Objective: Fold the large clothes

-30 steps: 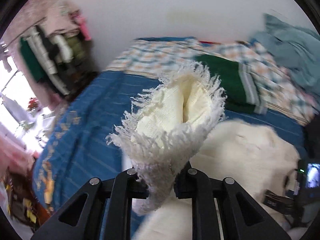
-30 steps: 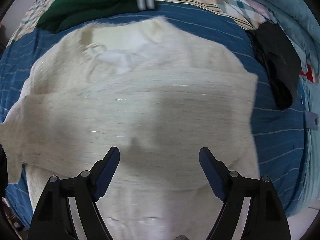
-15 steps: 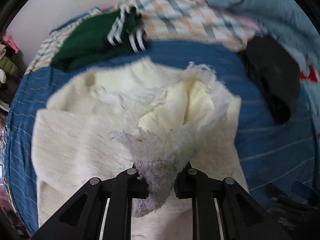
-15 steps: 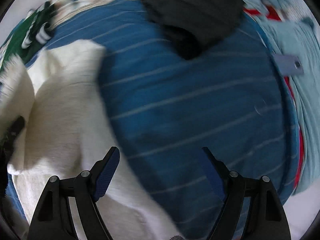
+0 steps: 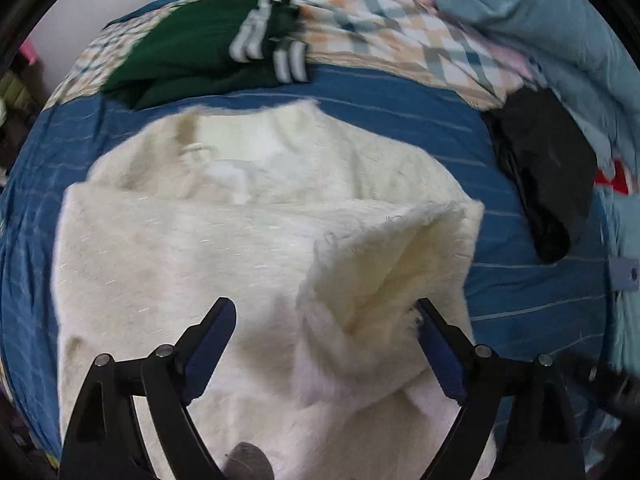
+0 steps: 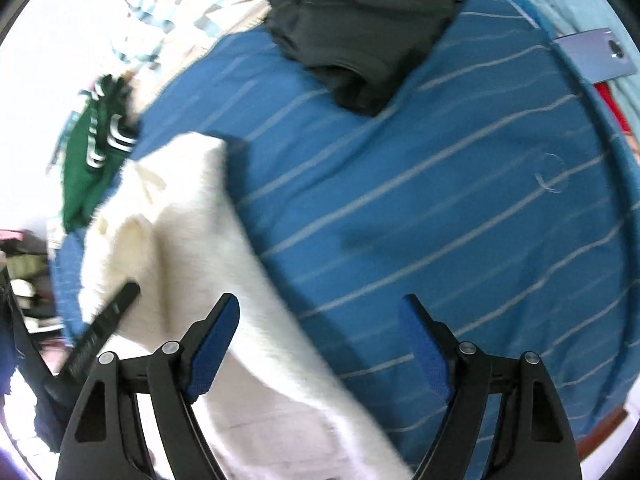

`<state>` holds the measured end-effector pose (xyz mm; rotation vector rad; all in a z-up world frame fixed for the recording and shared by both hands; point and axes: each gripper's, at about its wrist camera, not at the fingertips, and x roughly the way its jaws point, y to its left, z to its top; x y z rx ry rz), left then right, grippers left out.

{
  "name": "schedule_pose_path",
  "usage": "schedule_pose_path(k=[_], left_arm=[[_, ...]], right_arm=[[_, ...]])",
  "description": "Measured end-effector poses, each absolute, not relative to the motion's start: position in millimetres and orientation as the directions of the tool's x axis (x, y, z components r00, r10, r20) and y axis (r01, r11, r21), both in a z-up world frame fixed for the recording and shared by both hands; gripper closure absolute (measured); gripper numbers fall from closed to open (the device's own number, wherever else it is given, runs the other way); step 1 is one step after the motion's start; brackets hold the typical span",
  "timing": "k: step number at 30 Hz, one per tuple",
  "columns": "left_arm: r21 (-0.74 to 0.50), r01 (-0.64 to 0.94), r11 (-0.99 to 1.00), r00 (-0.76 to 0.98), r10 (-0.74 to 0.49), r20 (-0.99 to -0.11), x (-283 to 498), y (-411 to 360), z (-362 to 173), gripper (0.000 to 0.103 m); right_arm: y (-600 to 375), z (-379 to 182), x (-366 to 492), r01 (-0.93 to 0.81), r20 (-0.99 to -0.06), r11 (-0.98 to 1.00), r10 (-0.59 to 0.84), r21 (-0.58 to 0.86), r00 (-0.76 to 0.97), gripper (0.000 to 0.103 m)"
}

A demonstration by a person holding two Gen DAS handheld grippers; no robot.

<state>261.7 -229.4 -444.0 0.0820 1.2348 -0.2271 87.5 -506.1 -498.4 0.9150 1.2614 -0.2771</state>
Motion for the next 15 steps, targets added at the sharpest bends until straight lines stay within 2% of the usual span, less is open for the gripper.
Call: schedule_pose_path(k=[3,6,11,14,15], left_arm=[[-0.054,0.142,0.988,0.308,-0.096,-0.947,253.2,-189.2,-432.0,0.014],[0.018,0.018,1.0,0.278,0.012,-0.96,237.0,-136.1,-431.9,0.014],[0.233,-0.086,0.969,0.197,0.246,-0.949,206.6,-66.5,-457.7,0.014],[0.316,-0.116,0.942,0.148,0.33,-0.932,206.0,-46.1,-480.3,0.014],[0.325,-0.119,0.938,0.145,0.34,-0.929,205.5,-43.4,-485.0,0.014]], right_arm=[[-488.7,-488.9,108.2,0.592,-0.851,0.611,0.373,0.525,0.37,0.02],[-469.0,-485.4,146.1,0.519,-0.83,0.648,0.425,0.557,0.36,0.02],[-429.7,-487.3,174.9,0.413,-0.911,0.812,0.357,0.411,0.204,0.02],[-402.6,-515.6,178.3,0.295,-0.941,0.894,0.333,0.337,0.066,0.021],[-393.6,-526.9,179.4,0.255,-0.948,0.914,0.315,0.315,0.041,0.03]])
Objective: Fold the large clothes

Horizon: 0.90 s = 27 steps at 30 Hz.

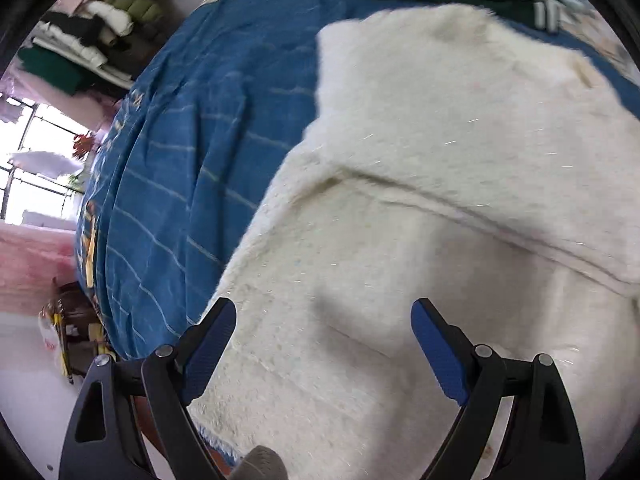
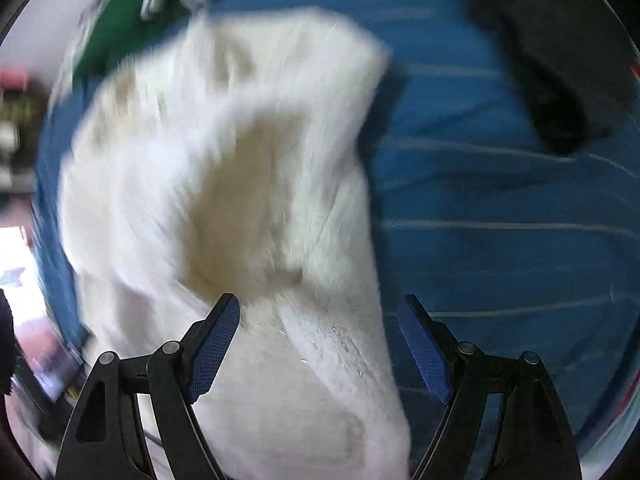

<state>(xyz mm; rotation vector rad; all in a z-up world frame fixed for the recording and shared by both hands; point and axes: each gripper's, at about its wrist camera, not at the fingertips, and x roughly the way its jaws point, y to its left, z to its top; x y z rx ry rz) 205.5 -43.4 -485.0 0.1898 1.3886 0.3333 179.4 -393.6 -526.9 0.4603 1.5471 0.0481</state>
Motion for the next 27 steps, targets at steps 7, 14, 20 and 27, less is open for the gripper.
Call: schedule_pose_path(k=[7,14,20,27], left_arm=[[0.381,-0.08,0.921,0.153,0.389,-0.909,221.0,-60.7,-518.5,0.014],[0.39,-0.049,0.92,0.138,0.393,-0.909,222.2,-64.3,-540.7,0.013],[0.392,-0.057,0.918,0.182,0.395,-0.9,226.1,-61.3,-551.8,0.0],[0.199,-0.139,0.97,0.154,0.22,-0.963,225.0,-32.9,-546.6,0.0]], right_arm=[[-453.0,-564.4,169.7,0.477,-0.957,0.833,0.276,0.282,0.084,0.076],[-444.5,-533.7,165.9,0.431,-0.957,0.854,0.269,0.29,0.111,0.056],[-418.5,-540.5,210.4,0.206,-0.988,0.972,0.092,0.117,0.125,0.056],[-479.3,-554.3,199.6,0.526,-0.944,0.791,0.319,0.314,0.083,0.051]])
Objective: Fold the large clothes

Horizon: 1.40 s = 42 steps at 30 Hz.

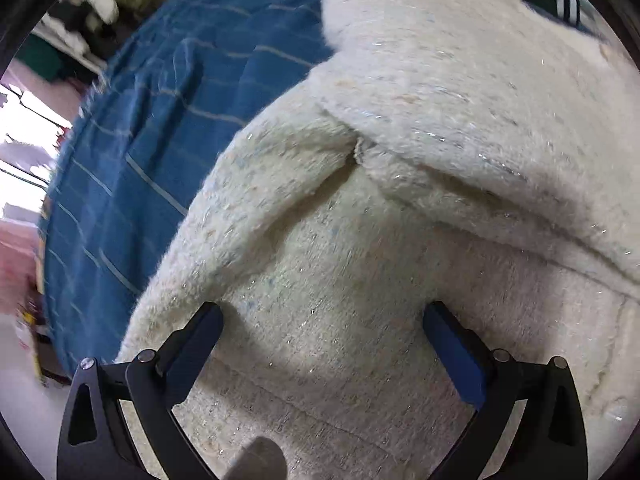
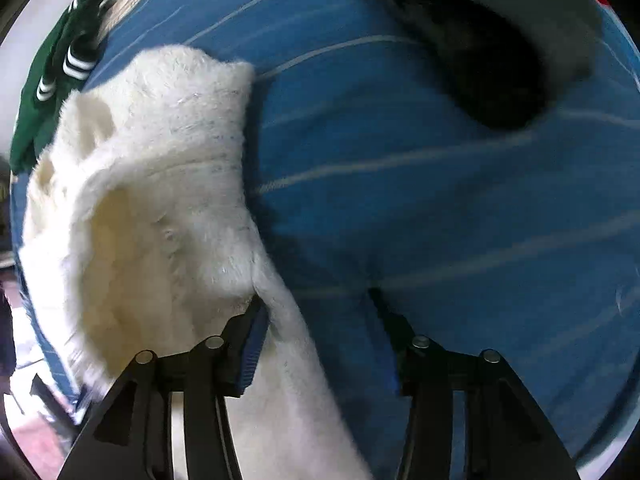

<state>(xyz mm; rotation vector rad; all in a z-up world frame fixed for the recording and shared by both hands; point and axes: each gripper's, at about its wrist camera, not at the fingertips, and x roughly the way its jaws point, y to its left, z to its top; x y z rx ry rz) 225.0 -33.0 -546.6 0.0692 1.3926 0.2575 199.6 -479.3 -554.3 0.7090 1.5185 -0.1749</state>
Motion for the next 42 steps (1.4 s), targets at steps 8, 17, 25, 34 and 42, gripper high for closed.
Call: schedule_pose_path(k=[8,17,25,34,42], left_arm=[[0.171,-0.204,0.964,0.277,0.224,-0.934,238.4,-11.5,-468.1,0.0],[0.221,-0.165,0.961,0.331,0.265,-0.906,323.5,-30.7,-481.8,0.0],[0.187,-0.15,0.971,0.356,0.23,-0.906,325.6,-29.6,-478.4,0.0],[0.258,-0.106,0.96,0.319,0.279,-0.906,319.6,-29.4,-492.1,0.0],[0.333,-0.085,0.939,0.319,0.343,-0.883,344.6,-40.4,-502.7,0.0]], right_arm=[[-478.3,-476.1,180.9,0.5,-0.812,0.639,0.476,0.584,0.339,0.048],[-430.1,-480.8,232.6,0.42,-0.907,0.807,0.332,0.415,0.259,0.096],[-444.2,-405.3,226.9,0.332,-0.867,0.865,0.203,0.376,0.455,0.097],[-478.4,-458.7,210.6,0.576,-0.965,0.784,0.112,0.232,0.236,0.067],[-425.3,-447.5,225.9,0.416,-0.893,0.802,0.309,0.43,0.328,0.068]])
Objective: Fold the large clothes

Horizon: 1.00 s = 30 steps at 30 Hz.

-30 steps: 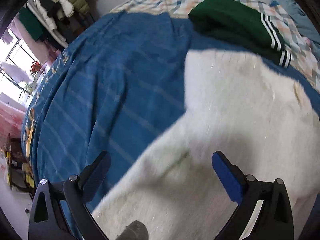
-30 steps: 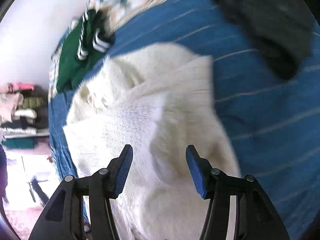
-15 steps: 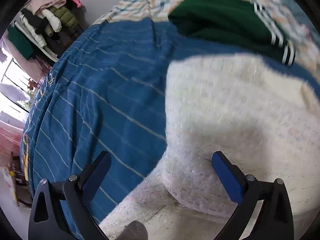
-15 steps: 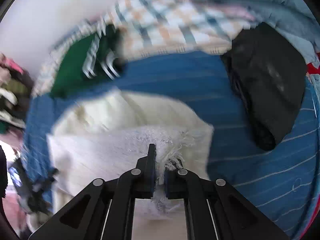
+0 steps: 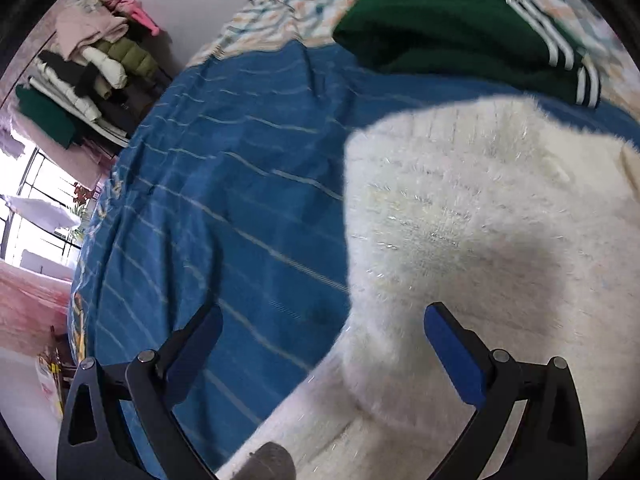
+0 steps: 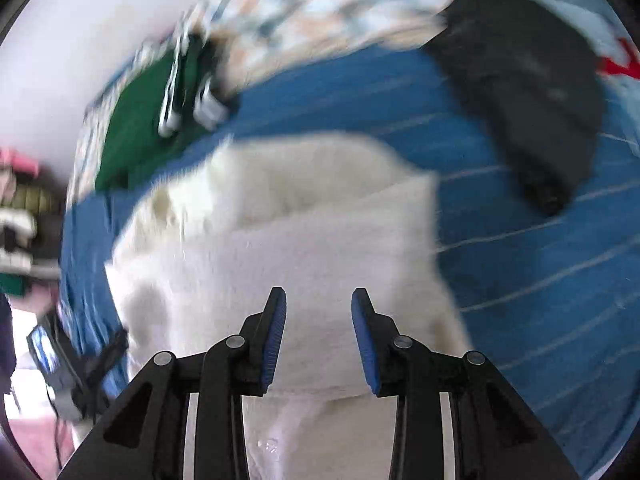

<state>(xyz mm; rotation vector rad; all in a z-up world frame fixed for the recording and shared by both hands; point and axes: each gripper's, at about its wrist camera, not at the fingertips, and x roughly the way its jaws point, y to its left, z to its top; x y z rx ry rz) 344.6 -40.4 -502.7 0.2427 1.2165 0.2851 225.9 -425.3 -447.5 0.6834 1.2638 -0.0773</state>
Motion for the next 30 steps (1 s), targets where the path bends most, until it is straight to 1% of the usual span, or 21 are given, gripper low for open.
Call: schedule_pose_path(k=[1,2,5,9,13,16,19,20,21,23,26,28,30], left_arm=[[0.34,-0.074,0.937,0.3,0.346,-0.889,347.3,-40.2,-515.2,0.0],[0.33,-0.064,0.942,0.285,0.334,-0.899,350.1,-38.9,-527.0,0.0],[0.244,-0.097,0.965,0.307,0.262,-0.915,348.7,-30.8,-531.0,0.0],[0.184,-0.129,0.974,0.352,0.219,-0.91,343.0,-25.4,-533.5,0.0],[0.126,-0.163,0.979,0.366,0.178,-0.913,345.0,-25.4,-537.3,0.0],[0.159,-0.12,0.98,0.323,0.19,-0.927,349.9,-31.3,-528.9,0.0],[0.189,-0.125,0.974,0.305,0.219,-0.927,336.3,-31.0,-509.3,0.0],[0.188,-0.123,0.974,0.312,0.218,-0.925,325.0,-33.0,-497.7,0.0],[0.199,-0.115,0.973,0.317,0.226,-0.921,312.6,-36.7,-488.1,0.0],[0.234,-0.095,0.968,0.319,0.253,-0.913,284.9,-46.1,-472.9,0.0],[0.251,-0.077,0.965,0.286,0.262,-0.922,239.6,-70.5,-459.4,0.0],[0.225,-0.085,0.971,0.245,0.239,-0.939,211.9,-88.9,-456.6,0.0],[0.22,-0.091,0.971,0.216,0.235,-0.948,187.2,-114.0,-459.1,0.0]], right_arm=[[-419.9,-461.4,233.9,0.412,-0.896,0.802,0.332,0.433,0.295,0.068],[-416.8,-476.8,242.8,0.423,-0.916,0.816,0.31,0.394,0.254,0.068],[-414.1,-514.7,262.0,0.434,-0.957,0.853,0.247,0.289,0.152,0.073],[-412.7,-527.2,286.0,0.44,-0.973,0.869,0.209,0.229,0.094,0.073],[-419.2,-528.3,301.3,0.46,-0.968,0.854,0.241,0.245,0.068,0.072],[-433.2,-525.4,305.3,0.455,-0.951,0.84,0.303,0.296,0.059,0.072],[-443.8,-490.1,286.1,0.422,-0.927,0.829,0.36,0.368,0.101,0.07],[-446.9,-473.3,272.8,0.396,-0.921,0.833,0.368,0.386,0.124,0.064],[-449.3,-464.4,262.8,0.382,-0.92,0.838,0.366,0.39,0.136,0.056],[-461.1,-447.5,233.4,0.364,-0.93,0.855,0.336,0.369,0.152,0.05],[-483.3,-447.0,199.0,0.371,-0.944,0.868,0.298,0.33,0.141,0.05],[-496.8,-463.6,175.8,0.382,-0.941,0.86,0.316,0.339,0.123,0.05],[-504.7,-491.5,158.3,0.38,-0.927,0.848,0.364,0.369,0.088,0.05]])
